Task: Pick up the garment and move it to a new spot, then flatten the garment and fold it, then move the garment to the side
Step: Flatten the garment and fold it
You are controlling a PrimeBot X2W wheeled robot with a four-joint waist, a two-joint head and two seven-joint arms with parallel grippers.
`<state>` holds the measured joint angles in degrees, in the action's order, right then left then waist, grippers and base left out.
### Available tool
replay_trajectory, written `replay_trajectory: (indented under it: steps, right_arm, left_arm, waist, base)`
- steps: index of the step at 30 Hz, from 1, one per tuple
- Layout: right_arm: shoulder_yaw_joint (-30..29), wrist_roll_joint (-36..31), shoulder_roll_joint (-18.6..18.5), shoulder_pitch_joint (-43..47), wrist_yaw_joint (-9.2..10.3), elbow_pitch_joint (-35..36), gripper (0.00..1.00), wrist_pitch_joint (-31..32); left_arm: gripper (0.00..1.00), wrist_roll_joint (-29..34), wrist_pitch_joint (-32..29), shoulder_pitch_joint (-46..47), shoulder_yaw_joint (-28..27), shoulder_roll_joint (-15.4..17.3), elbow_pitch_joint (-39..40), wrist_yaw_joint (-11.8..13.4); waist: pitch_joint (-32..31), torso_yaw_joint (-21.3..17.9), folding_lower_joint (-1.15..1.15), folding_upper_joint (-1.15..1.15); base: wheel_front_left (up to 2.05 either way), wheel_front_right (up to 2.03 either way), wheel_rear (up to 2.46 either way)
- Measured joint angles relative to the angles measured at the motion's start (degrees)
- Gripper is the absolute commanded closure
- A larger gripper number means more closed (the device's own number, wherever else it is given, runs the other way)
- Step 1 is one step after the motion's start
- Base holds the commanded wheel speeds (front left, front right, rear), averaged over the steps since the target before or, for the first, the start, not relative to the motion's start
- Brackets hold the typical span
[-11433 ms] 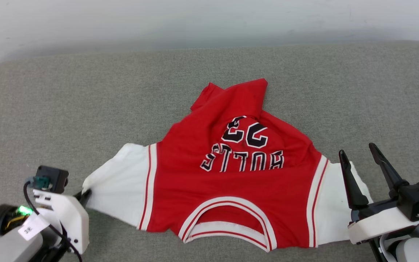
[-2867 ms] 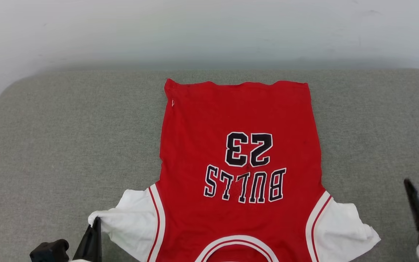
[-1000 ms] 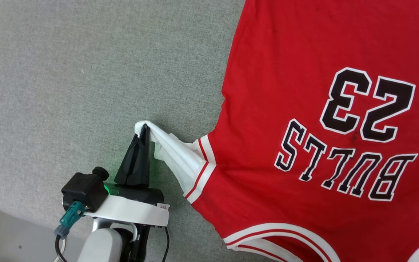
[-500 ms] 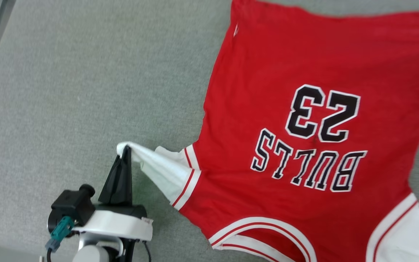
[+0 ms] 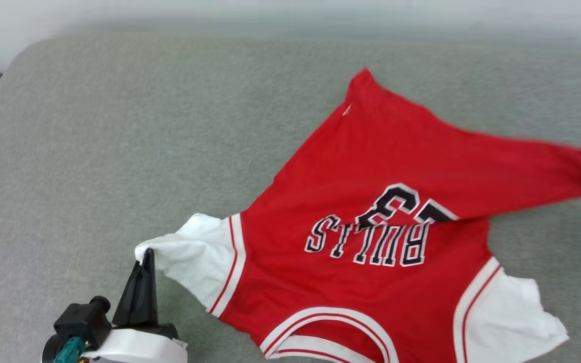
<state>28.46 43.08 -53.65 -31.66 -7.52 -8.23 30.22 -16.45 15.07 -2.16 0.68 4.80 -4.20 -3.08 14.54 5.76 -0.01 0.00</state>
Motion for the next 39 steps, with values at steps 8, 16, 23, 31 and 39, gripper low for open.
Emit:
replay_trajectory:
  steps: [8, 16, 23, 31, 39]
  right_arm:
    - [-6.6, 2.8, 1.7, 19.7, 0.0, 1.3, 1.0, 0.4]
    - [-12.2, 5.8, 8.4, 36.6, -0.01, -3.2, 1.0, 2.6]
    - [-15.1, 3.0, 11.6, 39.6, -0.02, -3.6, 0.0, 0.9]
    - [-23.5, 0.2, 11.8, 33.4, 0.0, 5.9, 0.0, -6.5]
    - [-23.5, -3.1, 10.1, 22.7, 0.01, 12.7, 0.0, -5.3]
  left_arm:
    - [1.0, -0.3, 0.0, -2.0, -0.2, 0.4, -1.1, 0.3]
    - [1.0, -0.6, 0.0, -3.3, -0.2, 0.8, -1.8, 0.5]
    - [1.0, -0.8, 0.0, -3.4, 0.0, 1.3, -2.1, 0.6]
    - [1.0, -0.8, -0.4, -3.3, 1.1, 1.6, -1.5, 0.6]
    - [1.0, -0.3, -0.8, -0.8, 3.0, 1.8, -0.5, 0.3]
  waist:
    - [-4.3, -2.6, 0.0, 0.0]
    - [-6.9, -3.6, 0.0, 0.0]
    - [-7.3, -4.3, 0.0, 0.0]
    - [-7.4, -4.3, 0.01, 0.0]
    - [-5.5, -2.1, 0.01, 0.0]
  base:
    - [0.0, 0.0, 0.0]
    - [0.0, 0.0, 0.0]
    - [0.0, 0.0, 0.0]
    - [0.0, 0.0, 0.0]
    - [0.0, 0.0, 0.0]
